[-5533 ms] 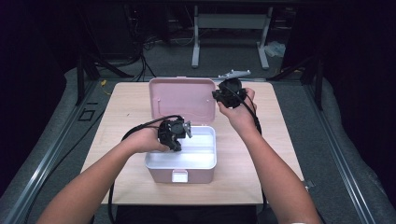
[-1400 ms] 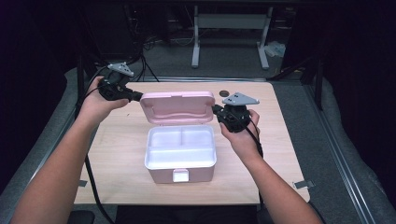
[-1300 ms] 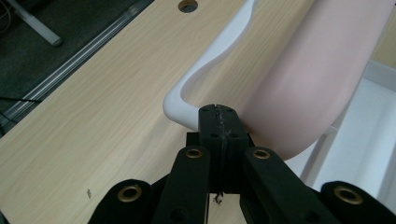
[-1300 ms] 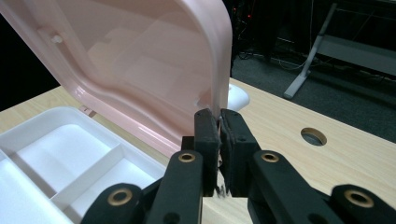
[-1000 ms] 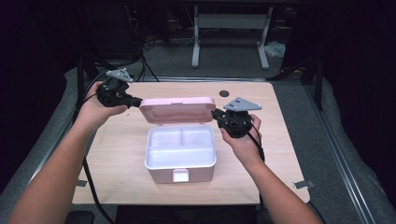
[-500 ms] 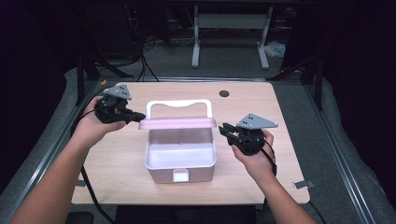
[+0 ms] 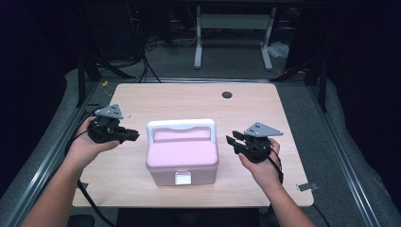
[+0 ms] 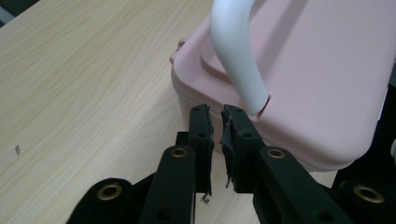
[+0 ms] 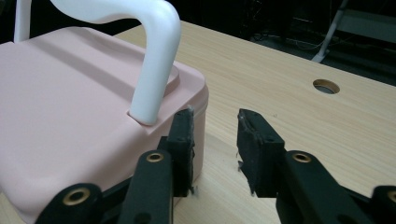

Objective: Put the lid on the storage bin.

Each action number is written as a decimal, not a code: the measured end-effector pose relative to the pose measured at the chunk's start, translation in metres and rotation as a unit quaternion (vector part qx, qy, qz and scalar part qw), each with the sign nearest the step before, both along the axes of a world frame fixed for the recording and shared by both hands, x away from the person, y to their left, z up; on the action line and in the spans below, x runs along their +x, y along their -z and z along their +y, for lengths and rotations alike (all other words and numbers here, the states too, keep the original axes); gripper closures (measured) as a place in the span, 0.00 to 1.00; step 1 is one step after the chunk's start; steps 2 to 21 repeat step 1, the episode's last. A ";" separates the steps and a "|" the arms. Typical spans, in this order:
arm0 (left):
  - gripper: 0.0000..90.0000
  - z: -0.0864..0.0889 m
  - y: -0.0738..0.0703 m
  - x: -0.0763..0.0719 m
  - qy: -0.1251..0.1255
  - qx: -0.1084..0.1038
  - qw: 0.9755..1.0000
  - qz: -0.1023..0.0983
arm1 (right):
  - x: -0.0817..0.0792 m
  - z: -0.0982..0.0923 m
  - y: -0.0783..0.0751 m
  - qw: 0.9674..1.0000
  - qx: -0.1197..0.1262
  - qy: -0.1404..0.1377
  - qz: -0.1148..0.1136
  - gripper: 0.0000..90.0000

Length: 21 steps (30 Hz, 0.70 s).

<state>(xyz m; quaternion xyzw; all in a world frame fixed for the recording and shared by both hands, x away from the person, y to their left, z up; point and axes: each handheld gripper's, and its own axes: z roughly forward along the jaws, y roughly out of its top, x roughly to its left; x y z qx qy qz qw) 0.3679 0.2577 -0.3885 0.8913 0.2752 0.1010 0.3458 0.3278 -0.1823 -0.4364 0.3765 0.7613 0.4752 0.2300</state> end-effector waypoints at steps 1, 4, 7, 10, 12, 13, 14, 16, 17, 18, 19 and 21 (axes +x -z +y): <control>0.84 0.000 0.000 0.000 0.000 0.000 1.000 0.000 | 0.000 0.001 0.000 1.000 0.000 -0.002 -0.001 0.71; 0.84 0.000 0.000 0.000 0.000 0.000 1.000 0.000 | 0.000 0.001 0.000 1.000 0.000 -0.002 -0.001 0.71; 0.84 0.000 0.000 0.000 0.000 0.000 1.000 0.000 | 0.000 0.001 0.000 1.000 0.000 -0.002 -0.001 0.71; 0.84 0.000 0.000 0.000 0.000 0.000 1.000 0.000 | 0.000 0.001 0.000 1.000 0.000 -0.002 -0.001 0.71; 0.84 0.000 0.000 0.000 0.000 0.000 1.000 0.000 | 0.000 0.001 0.000 1.000 0.000 -0.002 -0.001 0.71; 0.84 0.000 0.000 0.000 0.000 0.000 1.000 0.000 | 0.000 0.001 0.000 1.000 0.000 -0.002 -0.001 0.71; 0.84 0.000 0.000 0.000 0.000 0.000 1.000 0.000 | 0.000 0.001 0.000 1.000 0.000 -0.002 -0.001 0.71; 0.84 0.000 0.000 0.000 0.000 0.000 1.000 0.000 | 0.000 0.001 0.000 1.000 0.000 -0.002 -0.001 0.71; 0.84 0.000 0.000 0.000 0.000 0.000 1.000 0.000 | 0.000 0.001 0.000 1.000 0.000 -0.002 -0.001 0.71; 0.84 0.000 0.000 0.000 0.000 0.000 1.000 0.000 | 0.000 0.001 0.000 1.000 0.000 -0.002 -0.001 0.71; 0.84 0.000 0.000 0.000 0.000 0.000 1.000 0.000 | 0.000 0.001 0.000 1.000 0.000 -0.002 -0.001 0.71; 0.84 0.000 0.000 0.000 0.000 0.000 1.000 0.000 | 0.000 0.001 0.000 1.000 0.000 -0.002 -0.001 0.71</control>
